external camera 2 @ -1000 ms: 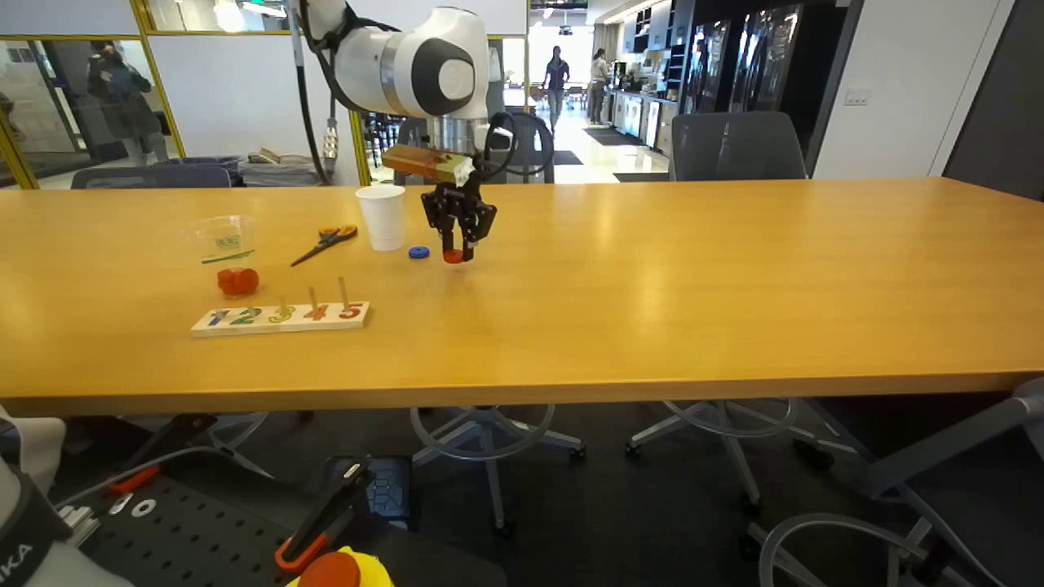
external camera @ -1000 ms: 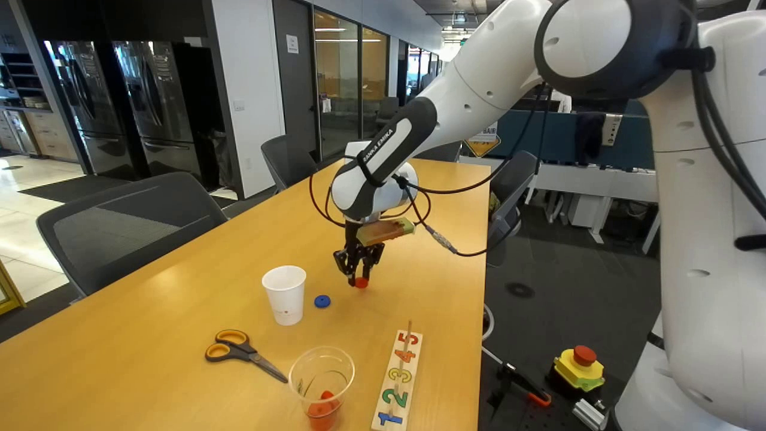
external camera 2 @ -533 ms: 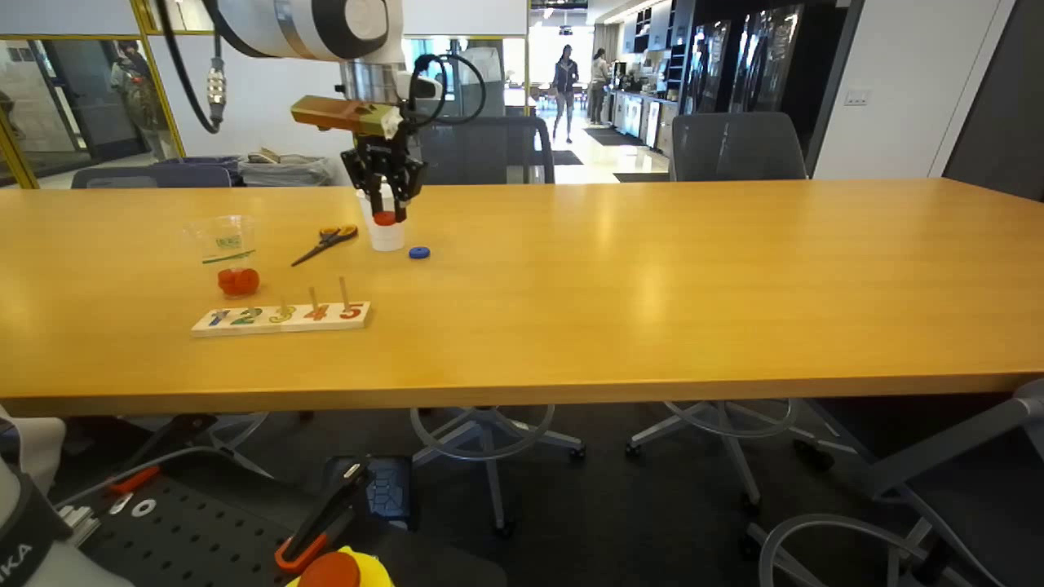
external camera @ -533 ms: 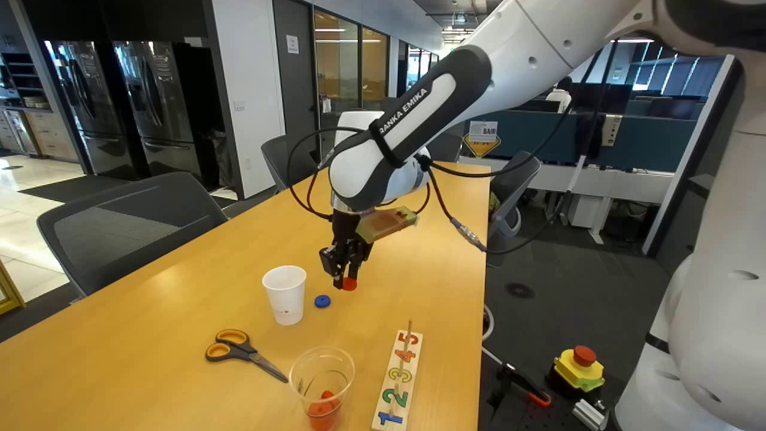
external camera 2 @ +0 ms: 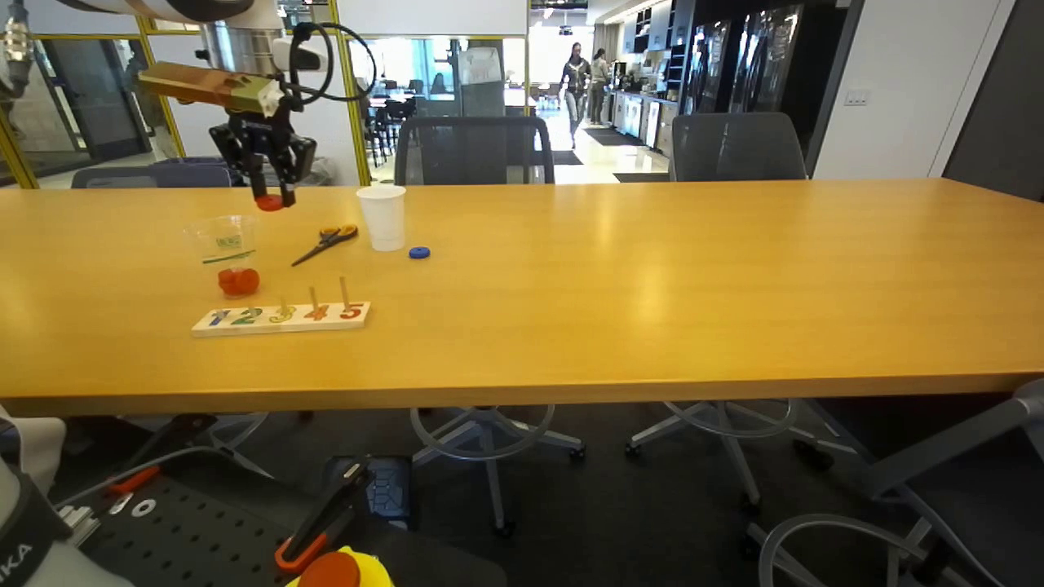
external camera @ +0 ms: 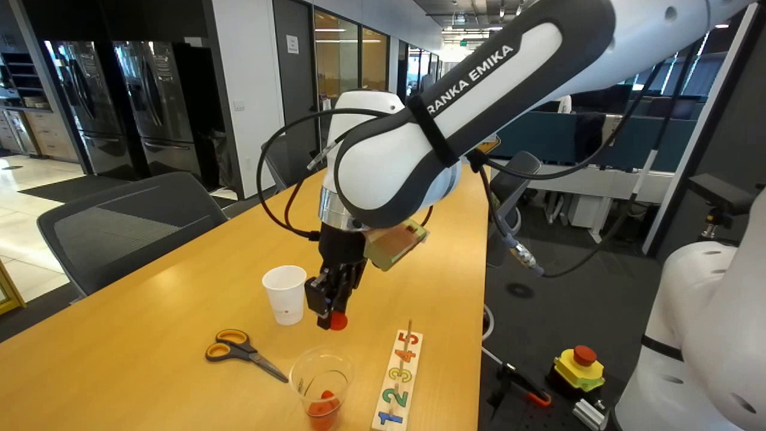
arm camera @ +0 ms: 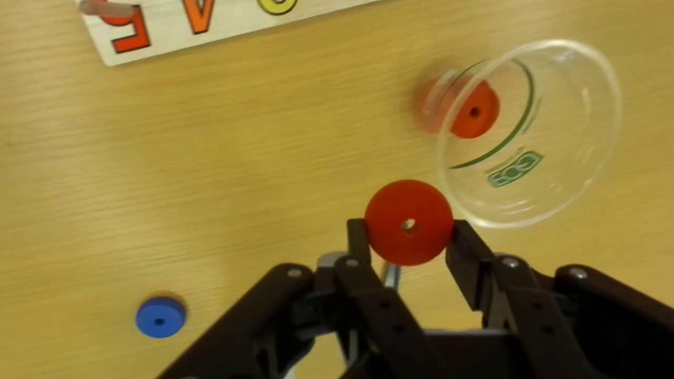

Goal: Put the orange discs in the clear cup and the blue disc in the white cup

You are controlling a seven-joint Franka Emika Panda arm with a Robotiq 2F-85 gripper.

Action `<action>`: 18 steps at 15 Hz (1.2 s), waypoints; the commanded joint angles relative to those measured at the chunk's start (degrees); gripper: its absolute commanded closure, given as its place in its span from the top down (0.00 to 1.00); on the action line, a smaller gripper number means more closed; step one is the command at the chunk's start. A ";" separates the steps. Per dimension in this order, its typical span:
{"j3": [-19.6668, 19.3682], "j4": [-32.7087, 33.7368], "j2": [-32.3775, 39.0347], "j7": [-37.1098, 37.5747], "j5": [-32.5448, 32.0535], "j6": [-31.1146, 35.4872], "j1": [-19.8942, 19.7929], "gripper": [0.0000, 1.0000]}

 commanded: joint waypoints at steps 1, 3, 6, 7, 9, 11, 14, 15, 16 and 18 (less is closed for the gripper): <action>1.41 -1.76 -2.31 -1.06 2.79 -0.53 3.98 0.25; 2.07 -1.43 -1.62 -1.14 3.16 -0.80 5.47 0.25; 2.46 -1.33 -0.89 -1.41 3.35 -0.74 6.64 0.25; 2.51 -1.26 -0.55 -1.37 3.27 -0.73 6.81 0.25; 2.49 -1.20 -0.04 -1.29 3.07 -0.85 6.91 0.25; 2.35 -0.96 0.48 -1.18 2.91 -1.49 6.67 0.68; 2.19 -1.00 1.16 -0.97 2.08 -0.87 6.11 0.90; 1.83 -1.07 1.34 -1.39 1.72 -0.52 5.68 0.97; 1.30 -0.83 1.64 -2.41 1.99 -0.56 5.34 1.00; 0.52 0.26 2.54 -3.61 1.20 -1.04 4.38 1.00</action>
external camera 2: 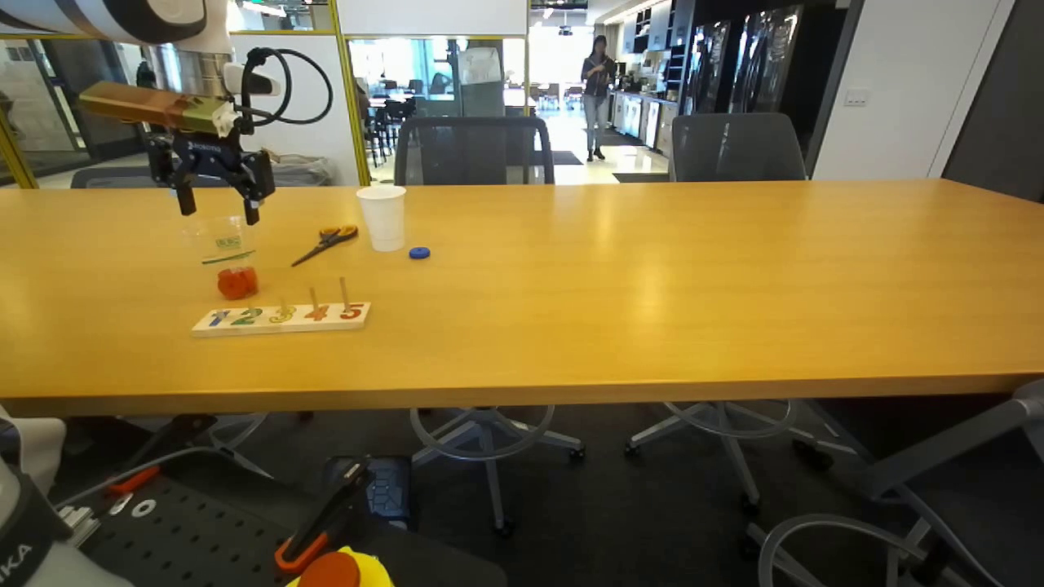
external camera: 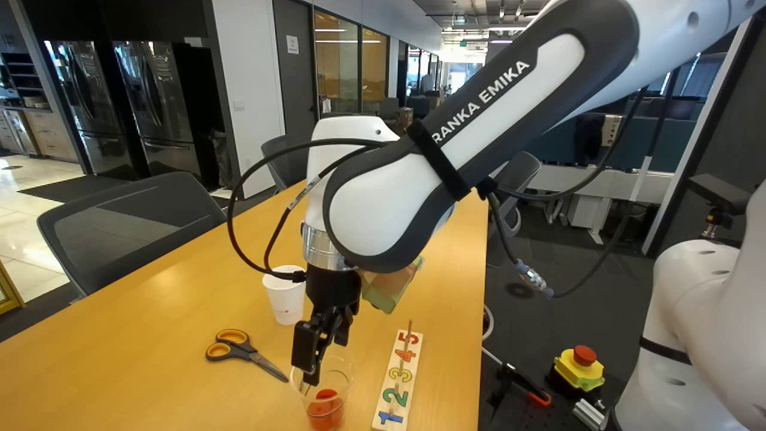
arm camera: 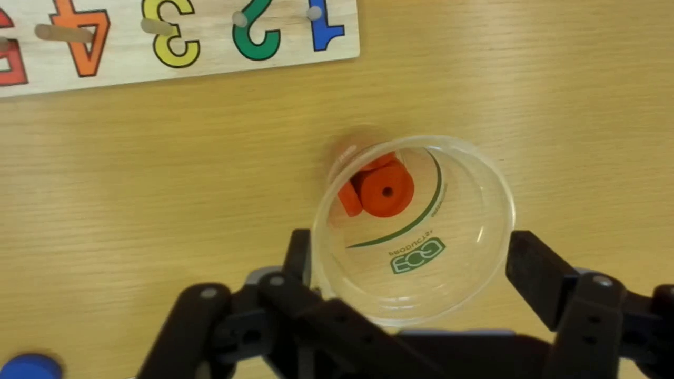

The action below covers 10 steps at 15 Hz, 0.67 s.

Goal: Put the orange discs in the clear cup and the blue disc in the white cup

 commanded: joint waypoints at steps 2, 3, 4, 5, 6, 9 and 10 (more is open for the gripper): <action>-2.12 3.10 2.08 -5.18 -1.27 -0.65 -2.35 1.00; -2.74 3.96 3.00 -6.97 -1.58 -0.63 -2.89 1.00; -3.43 5.12 4.22 -8.98 -1.89 -0.91 -3.51 1.00; -4.12 6.86 6.12 -10.90 -2.52 -1.05 -4.25 1.00; -4.67 8.52 7.79 -12.68 -3.12 -1.24 -4.96 1.00; -5.92 13.94 13.60 -18.45 -4.40 -1.09 -7.22 1.00; -6.11 15.77 15.95 -19.73 -5.49 -0.47 -8.07 1.00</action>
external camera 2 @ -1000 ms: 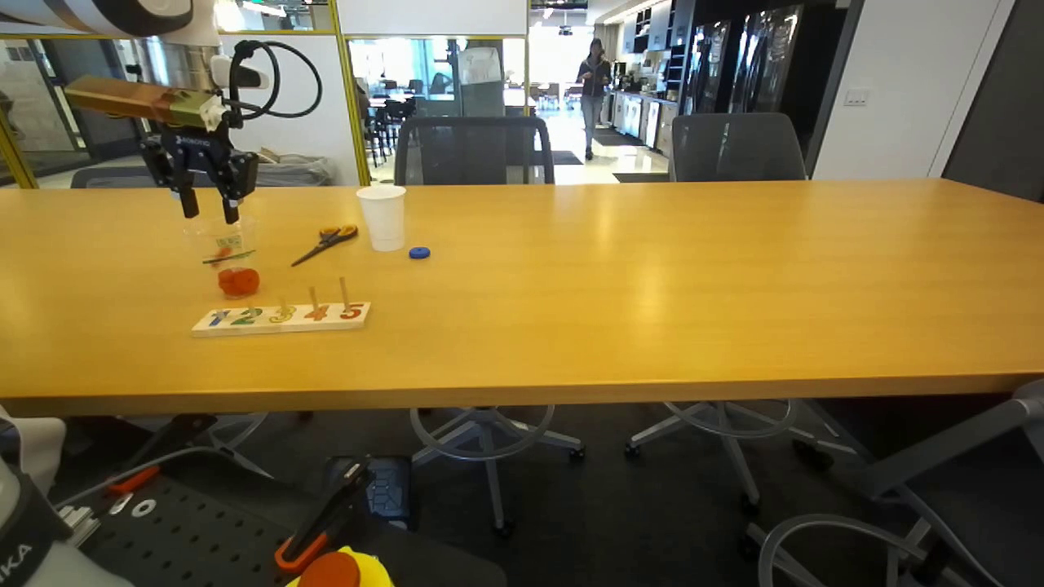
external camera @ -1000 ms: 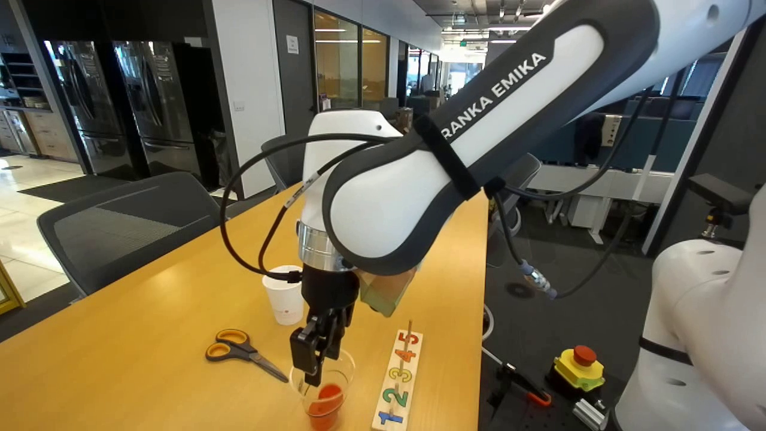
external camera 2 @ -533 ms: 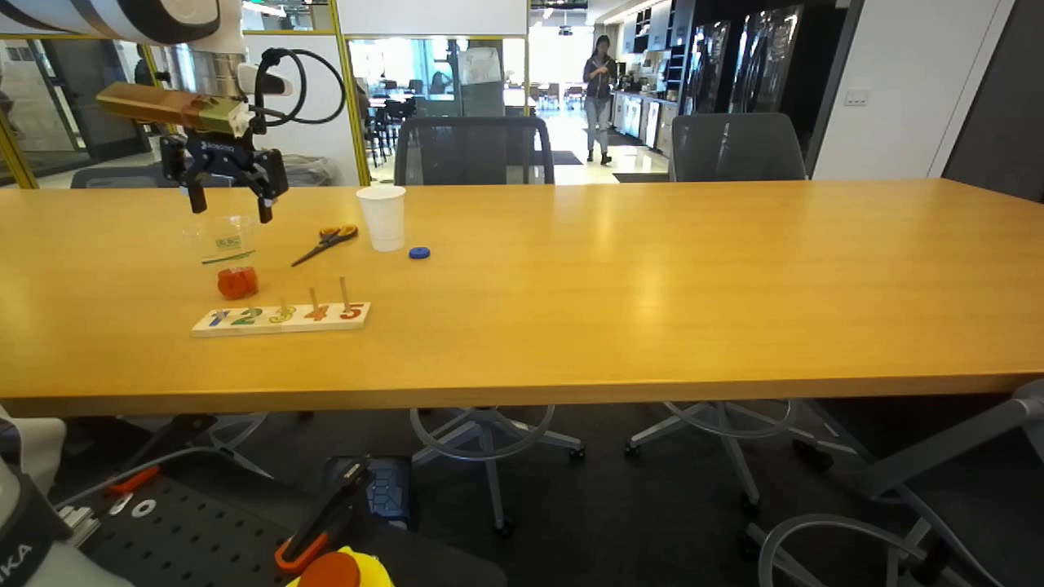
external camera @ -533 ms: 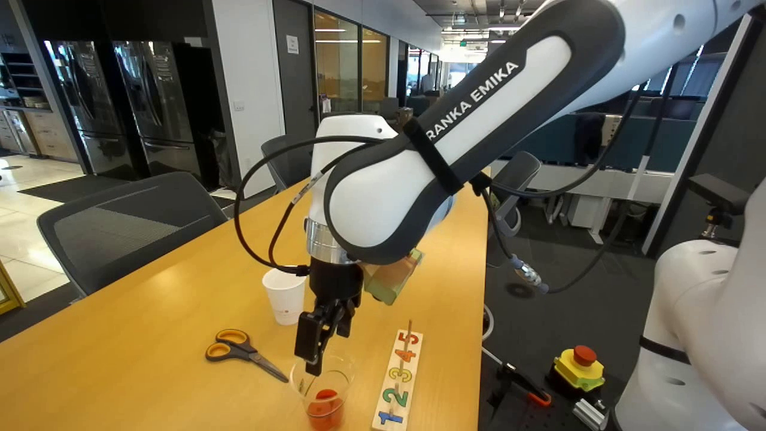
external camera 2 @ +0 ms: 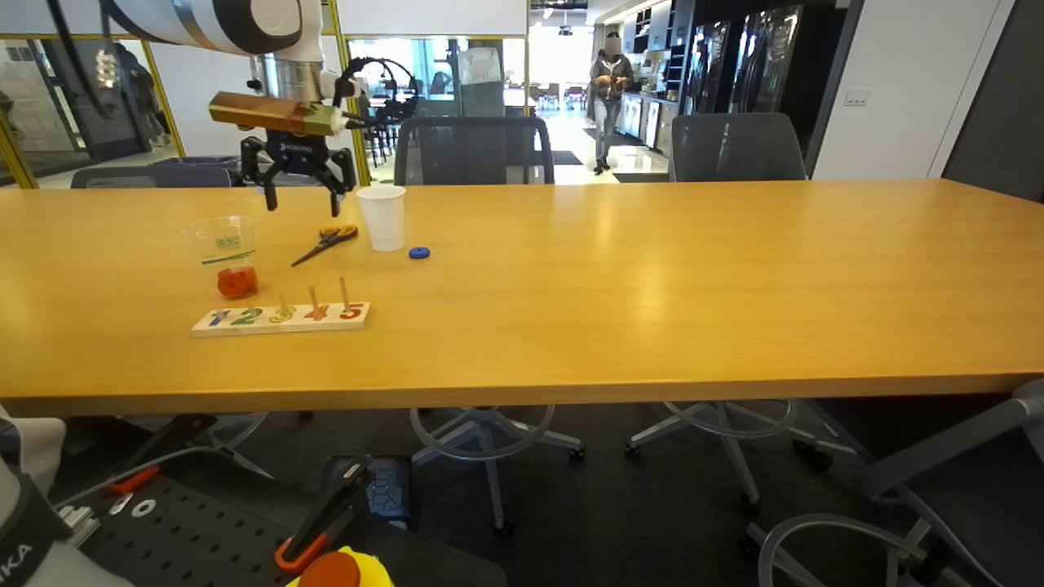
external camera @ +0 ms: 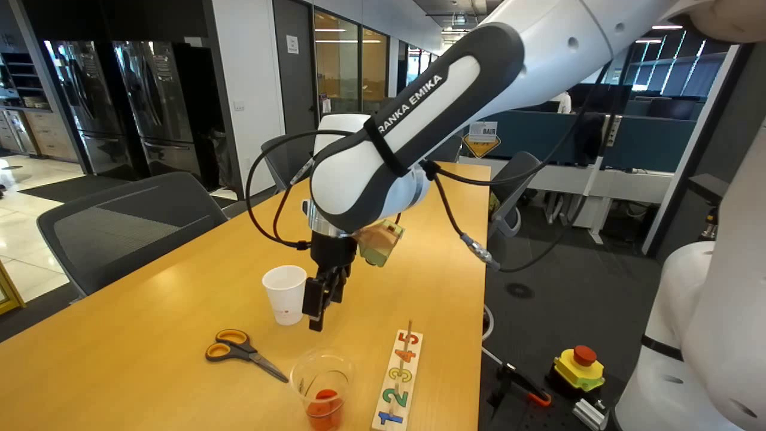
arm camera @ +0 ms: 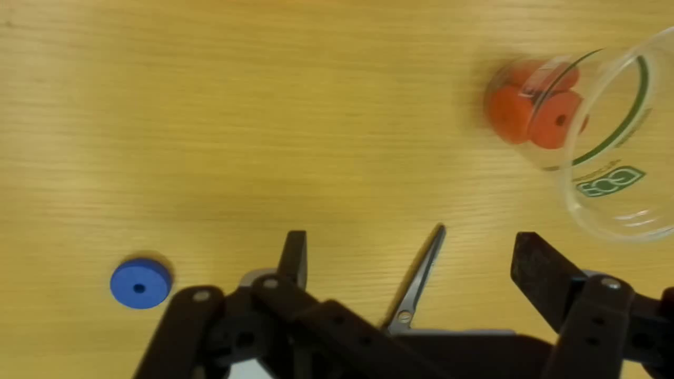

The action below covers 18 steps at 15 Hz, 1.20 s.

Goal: Put the orange discs in the clear cup and the blue disc in the white cup

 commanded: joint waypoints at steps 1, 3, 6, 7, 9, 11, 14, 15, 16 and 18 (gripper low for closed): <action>-0.62 8.95 9.30 -5.98 -3.18 -0.25 -2.96 1.00; -0.68 12.87 13.99 -8.06 -4.97 0.02 -4.78 1.00; -0.49 18.20 19.92 -9.63 -7.53 -0.37 -7.24 1.00; -0.51 19.35 21.27 -9.48 -8.78 0.00 -7.66 1.00; -0.58 21.13 23.20 -9.42 -11.15 0.71 -8.46 1.00; -0.48 22.64 24.62 -9.44 -13.03 0.99 -9.13 1.00; -0.18 24.26 26.01 -9.79 -14.78 0.76 -9.77 1.00; -0.13 24.66 26.40 -9.77 -15.08 0.79 -9.89 1.00; -0.15 25.14 26.90 -9.78 -15.32 0.66 -9.99 1.00; -0.07 26.01 27.78 -10.08 -15.26 0.29 -10.27 1.00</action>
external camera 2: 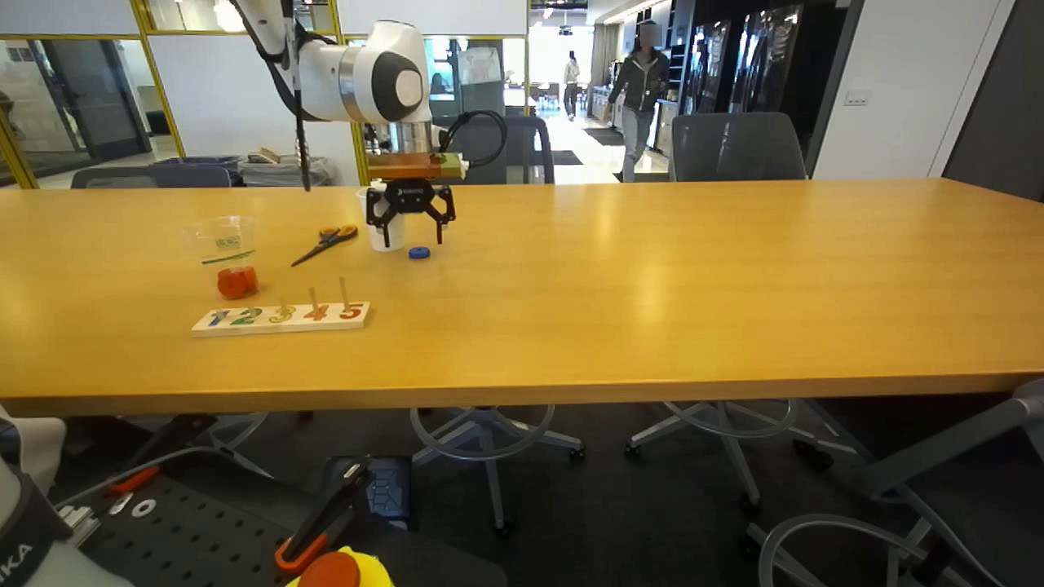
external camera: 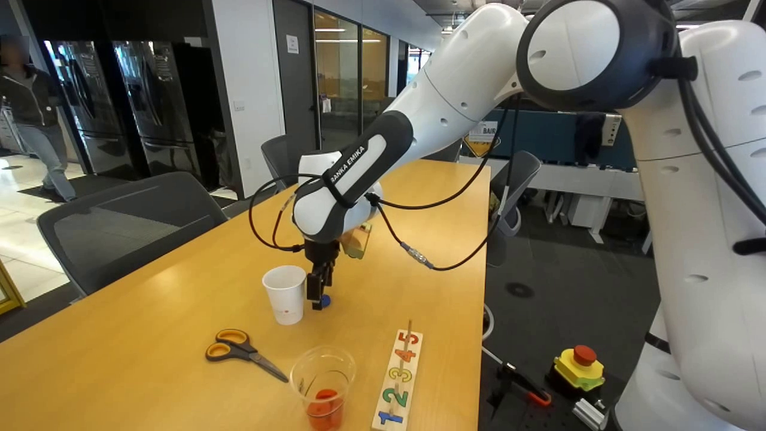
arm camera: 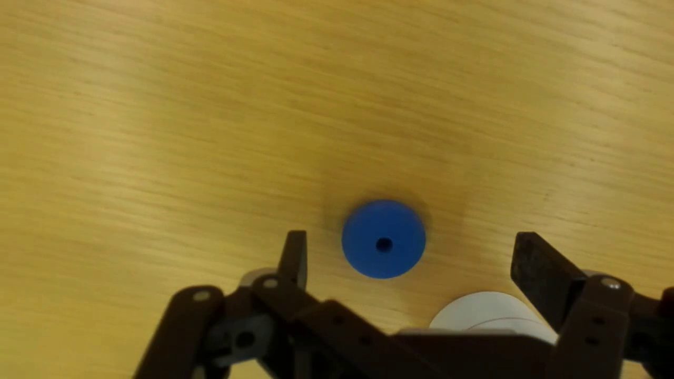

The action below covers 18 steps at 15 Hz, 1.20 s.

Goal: Put the orange discs in the clear cup and the blue disc in the white cup

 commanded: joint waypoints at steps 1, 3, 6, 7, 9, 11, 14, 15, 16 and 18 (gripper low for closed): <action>0.91 3.20 2.22 -1.03 -1.17 -0.75 -1.28 1.00; 0.96 3.82 2.83 -1.07 -1.05 -1.05 -1.51 1.00; 0.97 4.29 3.45 -1.00 -1.10 -1.14 -1.75 1.00; 1.06 4.33 3.56 -1.07 -0.95 -1.02 -1.90 1.00; 1.22 4.36 3.70 -1.22 -0.78 -0.56 -2.14 0.74; 1.15 4.51 3.70 -0.79 -0.87 -0.78 -2.11 0.58; 0.85 4.40 3.36 -0.18 -1.24 -0.76 -1.91 0.35; 0.79 4.35 3.17 -0.06 -1.28 -0.69 -1.91 0.27; 0.49 4.02 2.88 0.57 -1.56 -0.25 -1.74 0.20; -0.24 3.70 2.37 1.92 -2.14 -0.30 -1.45 0.24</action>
